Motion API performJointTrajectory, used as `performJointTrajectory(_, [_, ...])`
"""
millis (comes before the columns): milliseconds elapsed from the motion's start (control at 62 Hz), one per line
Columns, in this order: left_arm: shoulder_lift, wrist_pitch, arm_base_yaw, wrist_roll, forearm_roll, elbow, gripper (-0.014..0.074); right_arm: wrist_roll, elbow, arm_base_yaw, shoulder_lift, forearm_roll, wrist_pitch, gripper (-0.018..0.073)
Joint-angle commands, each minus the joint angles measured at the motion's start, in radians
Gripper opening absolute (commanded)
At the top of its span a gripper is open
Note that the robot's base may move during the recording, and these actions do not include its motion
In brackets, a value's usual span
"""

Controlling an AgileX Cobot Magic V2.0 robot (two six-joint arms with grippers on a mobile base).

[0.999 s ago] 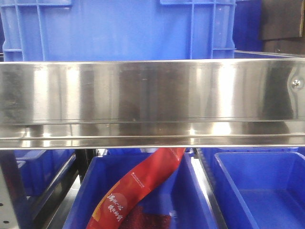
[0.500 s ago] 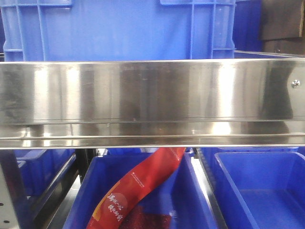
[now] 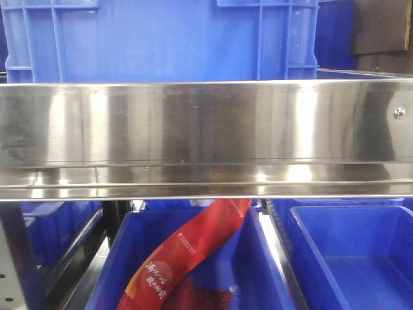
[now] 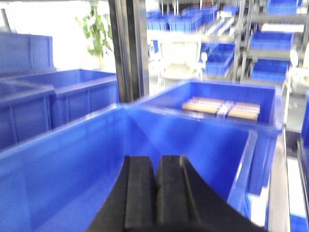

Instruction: Grab block from conveyor and place in blue bin

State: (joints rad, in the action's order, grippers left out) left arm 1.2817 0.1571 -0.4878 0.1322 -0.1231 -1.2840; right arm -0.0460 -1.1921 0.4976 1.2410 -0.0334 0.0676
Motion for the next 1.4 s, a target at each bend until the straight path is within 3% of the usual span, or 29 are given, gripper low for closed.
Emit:
performJointTrajectory(0, [-0.029, 0.037, 0.002, -0.005, 0.013, -0.007, -0.0111, 0.001, -0.006, -0.026, -0.017, 0.005, 0.007, -0.0162])
performJointTrajectory(97, [-0.075, 0.105, 0.037, -0.012, -0.007, 0.019, -0.0111, -0.022, 0.019, -0.094, -0.048, -0.045, 0.029, -0.0162])
performJointTrajectory(226, [-0.176, 0.063, 0.126, -0.012, -0.085, 0.137, -0.0111, -0.028, 0.119, -0.194, -0.122, -0.083, 0.021, -0.0162])
performJointTrajectory(451, [-0.395, 0.029, 0.266, -0.012, -0.126, 0.435, -0.0111, -0.028, 0.424, -0.246, -0.357, -0.078, 0.006, -0.0162])
performJointTrajectory(806, [-0.777, 0.029, 0.271, -0.012, -0.139, 0.823, -0.0111, -0.028, 0.807, -0.246, -0.75, -0.078, 0.001, -0.0162])
performJointTrajectory(1064, [-0.976, 0.028, 0.271, -0.012, -0.139, 0.868, -0.0111, -0.028, 0.834, -0.246, -0.921, -0.078, 0.027, -0.0162])
performJointTrajectory(1386, [-1.074, 0.028, 0.271, -0.012, -0.139, 0.868, -0.0111, -0.028, 0.834, -0.246, -0.955, -0.078, 0.023, -0.0162])
